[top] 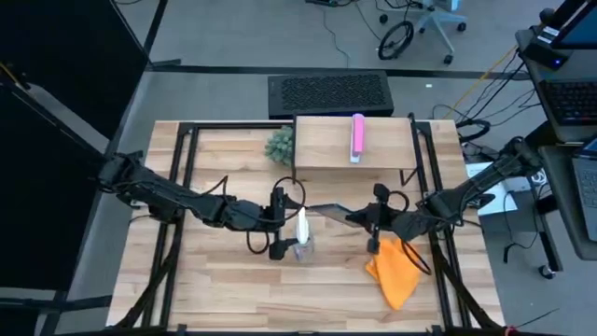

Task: Apply microfiber cloth
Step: Spray the tablet with the bottle cleaner

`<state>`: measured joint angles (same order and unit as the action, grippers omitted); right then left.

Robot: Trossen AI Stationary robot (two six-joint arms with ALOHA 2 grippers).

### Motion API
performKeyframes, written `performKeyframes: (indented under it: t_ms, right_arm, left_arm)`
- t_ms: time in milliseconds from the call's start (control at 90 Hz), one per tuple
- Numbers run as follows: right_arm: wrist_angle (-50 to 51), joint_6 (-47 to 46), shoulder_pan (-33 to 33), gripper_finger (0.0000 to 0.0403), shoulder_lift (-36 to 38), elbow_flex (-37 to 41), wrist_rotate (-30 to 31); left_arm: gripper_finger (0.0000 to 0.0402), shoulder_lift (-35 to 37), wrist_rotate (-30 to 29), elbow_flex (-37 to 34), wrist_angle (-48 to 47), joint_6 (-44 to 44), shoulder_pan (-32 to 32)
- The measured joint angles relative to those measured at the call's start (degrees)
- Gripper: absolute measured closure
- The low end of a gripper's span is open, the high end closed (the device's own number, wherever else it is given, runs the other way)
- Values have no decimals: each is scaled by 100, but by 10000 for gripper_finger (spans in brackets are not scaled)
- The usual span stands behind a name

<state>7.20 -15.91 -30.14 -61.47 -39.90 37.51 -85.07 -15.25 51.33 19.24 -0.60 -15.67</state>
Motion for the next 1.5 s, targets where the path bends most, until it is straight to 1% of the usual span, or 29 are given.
performKeyframes:
  t_ms: [67,200,289,367,422,467,556,611,778,844,922,1000,1189,1267,1333,1389,1500]
  right_arm:
    - [-129,70,-40,394,2,0,22]
    - [-437,458,18,394,2,0,374]
    - [-755,836,283,394,2,-4,446]
    - [-791,1089,529,394,7,-4,507]
    - [-798,1259,694,394,7,-2,444]
    - [-850,1377,855,394,7,-2,240]
    - [-1201,1493,1365,394,-136,-4,-762]
    - [-1361,1502,1645,394,-316,-3,-1253]
    - [-2068,1813,2240,394,-714,2,-2028]
    - [-2252,1824,2370,394,-789,0,-2327]
    - [-2430,1859,2448,394,-807,2,-2659]
    - [-2627,1871,2455,394,-797,-1,-2752]
    - [-2564,1869,2458,394,-800,0,-2843]
    - [-2570,1874,2458,394,-800,0,-2846]
    - [-2573,1902,2458,394,-800,0,-2845]
    - [-2571,1940,2458,394,-800,0,-2847]
    - [-2545,2005,2458,394,-800,0,-2826]
  left_arm:
    - [20,0,1,0,62,-3,-3]
    - [20,-10,-14,0,267,11,3]
    - [20,-10,-1,0,290,-9,0]
    - [20,-10,66,0,238,-18,-18]
    - [20,-10,82,0,242,-38,-17]
    - [20,-10,80,0,250,-42,-10]
    - [20,-7,88,0,276,-44,-5]
    - [20,-7,177,0,270,-46,-8]
    - [20,-7,198,0,262,-50,-10]
    - [23,-7,197,0,270,-50,-10]
    - [36,-6,192,0,266,-52,-10]
    - [60,-5,193,0,247,-56,-12]
    - [148,-3,180,4,230,-46,-16]
    - [173,-1,187,9,202,15,-16]
    - [181,5,180,11,160,73,-19]
    - [179,6,176,11,145,74,-25]
    - [151,6,147,11,131,67,-25]
